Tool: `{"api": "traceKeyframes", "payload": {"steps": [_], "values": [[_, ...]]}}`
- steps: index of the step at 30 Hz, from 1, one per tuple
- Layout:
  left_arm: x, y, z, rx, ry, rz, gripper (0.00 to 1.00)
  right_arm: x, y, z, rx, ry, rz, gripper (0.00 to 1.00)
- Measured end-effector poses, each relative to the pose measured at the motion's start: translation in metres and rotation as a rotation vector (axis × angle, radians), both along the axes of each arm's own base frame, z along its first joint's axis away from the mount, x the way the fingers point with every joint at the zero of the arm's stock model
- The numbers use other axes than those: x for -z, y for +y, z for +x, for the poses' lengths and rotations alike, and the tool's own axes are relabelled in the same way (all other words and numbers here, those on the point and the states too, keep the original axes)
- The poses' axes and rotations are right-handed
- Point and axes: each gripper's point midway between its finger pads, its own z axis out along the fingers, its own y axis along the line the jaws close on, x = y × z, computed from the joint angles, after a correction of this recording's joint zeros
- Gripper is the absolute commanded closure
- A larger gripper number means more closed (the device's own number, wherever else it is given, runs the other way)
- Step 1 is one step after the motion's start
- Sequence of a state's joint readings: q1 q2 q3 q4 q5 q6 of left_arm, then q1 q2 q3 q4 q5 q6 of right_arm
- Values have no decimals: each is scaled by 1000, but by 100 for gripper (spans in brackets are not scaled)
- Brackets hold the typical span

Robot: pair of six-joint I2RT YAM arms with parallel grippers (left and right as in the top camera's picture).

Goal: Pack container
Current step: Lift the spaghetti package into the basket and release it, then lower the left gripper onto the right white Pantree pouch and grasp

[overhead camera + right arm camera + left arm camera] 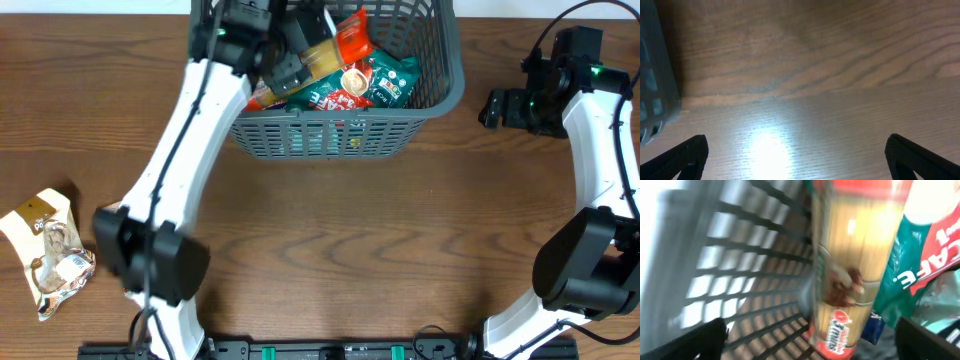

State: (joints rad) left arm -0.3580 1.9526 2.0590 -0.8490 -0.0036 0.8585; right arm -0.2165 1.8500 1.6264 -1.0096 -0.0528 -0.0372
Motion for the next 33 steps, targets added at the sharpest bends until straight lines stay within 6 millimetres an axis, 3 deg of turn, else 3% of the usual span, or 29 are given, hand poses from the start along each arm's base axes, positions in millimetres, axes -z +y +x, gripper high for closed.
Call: {"api": "traceKeyframes", "payload": {"steps": [6, 10, 13, 15, 18, 20, 28, 33], "values": [[-93, 26, -32, -148, -169, -117, 1, -1, 0, 2, 0, -9, -1, 1], [-145, 56, -75, -273, -240, -188, 1, -1, 0, 2, -1, -9, 1, 1], [-163, 93, -119, -443, -230, -242, 1, -1, 2, 3, -4, -12, 9, 1], [-162, 122, -148, -582, -194, -272, 1, -1, 4, 3, -8, -14, 21, 1], [-147, 166, -191, -803, -105, -283, 1, -1, 6, 3, -12, -16, 33, 1], [-138, 184, -216, -920, -59, -290, 1, -1, 7, 4, -14, -19, 38, 1], [-117, 205, -288, -1084, -39, -381, 1, -1, 8, 4, -17, -20, 44, 1], [-86, 214, -336, -1119, -69, -443, 1, -2, 8, 4, -17, -21, 45, 1]]}}
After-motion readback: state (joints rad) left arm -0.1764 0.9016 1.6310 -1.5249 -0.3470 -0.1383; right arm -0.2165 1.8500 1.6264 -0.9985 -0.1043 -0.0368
